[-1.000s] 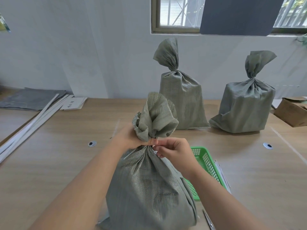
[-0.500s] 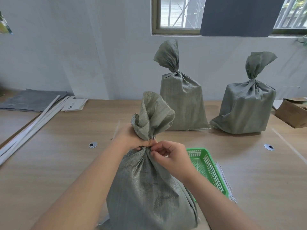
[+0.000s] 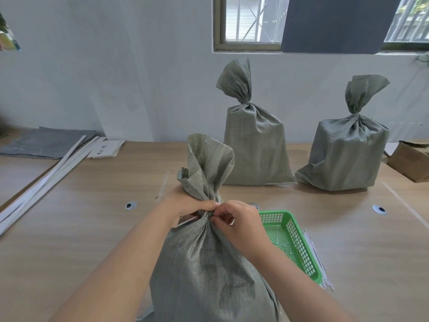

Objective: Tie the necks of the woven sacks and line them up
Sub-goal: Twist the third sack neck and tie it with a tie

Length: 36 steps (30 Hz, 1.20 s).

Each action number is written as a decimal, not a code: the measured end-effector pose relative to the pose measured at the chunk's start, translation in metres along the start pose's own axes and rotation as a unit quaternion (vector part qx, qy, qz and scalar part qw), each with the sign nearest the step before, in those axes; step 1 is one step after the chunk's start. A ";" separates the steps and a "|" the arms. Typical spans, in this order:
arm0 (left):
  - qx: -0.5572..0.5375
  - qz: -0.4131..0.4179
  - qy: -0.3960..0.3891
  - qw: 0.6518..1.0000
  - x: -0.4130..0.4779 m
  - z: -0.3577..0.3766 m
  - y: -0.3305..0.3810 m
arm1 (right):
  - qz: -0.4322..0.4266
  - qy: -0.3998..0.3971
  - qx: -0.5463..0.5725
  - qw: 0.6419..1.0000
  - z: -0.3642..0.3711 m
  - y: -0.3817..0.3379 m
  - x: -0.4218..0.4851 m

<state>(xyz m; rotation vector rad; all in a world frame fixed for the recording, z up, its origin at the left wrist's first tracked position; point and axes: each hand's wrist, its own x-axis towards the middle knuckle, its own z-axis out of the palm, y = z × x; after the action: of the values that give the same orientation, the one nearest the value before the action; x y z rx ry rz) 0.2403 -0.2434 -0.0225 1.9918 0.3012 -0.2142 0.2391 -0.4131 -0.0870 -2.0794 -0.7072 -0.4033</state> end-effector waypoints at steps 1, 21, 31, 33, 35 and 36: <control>0.013 -0.001 -0.001 1.000 0.000 0.000 0.002 | -0.001 -0.001 -0.002 1.000 0.000 0.001 0.000; 0.065 -0.021 -0.064 0.996 -0.010 -0.004 0.016 | -0.019 -0.006 0.006 1.000 -0.001 0.003 0.000; 0.097 0.032 -0.003 0.995 -0.005 0.001 0.012 | -0.007 0.004 0.040 0.999 0.000 0.002 -0.001; 0.073 0.035 0.024 0.996 -0.004 0.006 0.006 | -0.008 0.016 0.045 0.999 -0.002 0.000 -0.002; 0.061 0.045 0.039 0.996 -0.005 0.012 0.002 | -0.023 0.022 0.038 0.999 -0.002 -0.001 -0.002; 0.059 0.053 0.043 0.996 -0.006 0.015 0.001 | -0.033 0.025 0.030 0.999 -0.002 -0.002 -0.003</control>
<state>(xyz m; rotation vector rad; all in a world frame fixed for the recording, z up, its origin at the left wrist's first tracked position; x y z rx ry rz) 0.2344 -0.2582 -0.0267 2.1319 0.2418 -0.0804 0.2356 -0.4145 -0.0861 -1.9880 -0.7509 -0.4637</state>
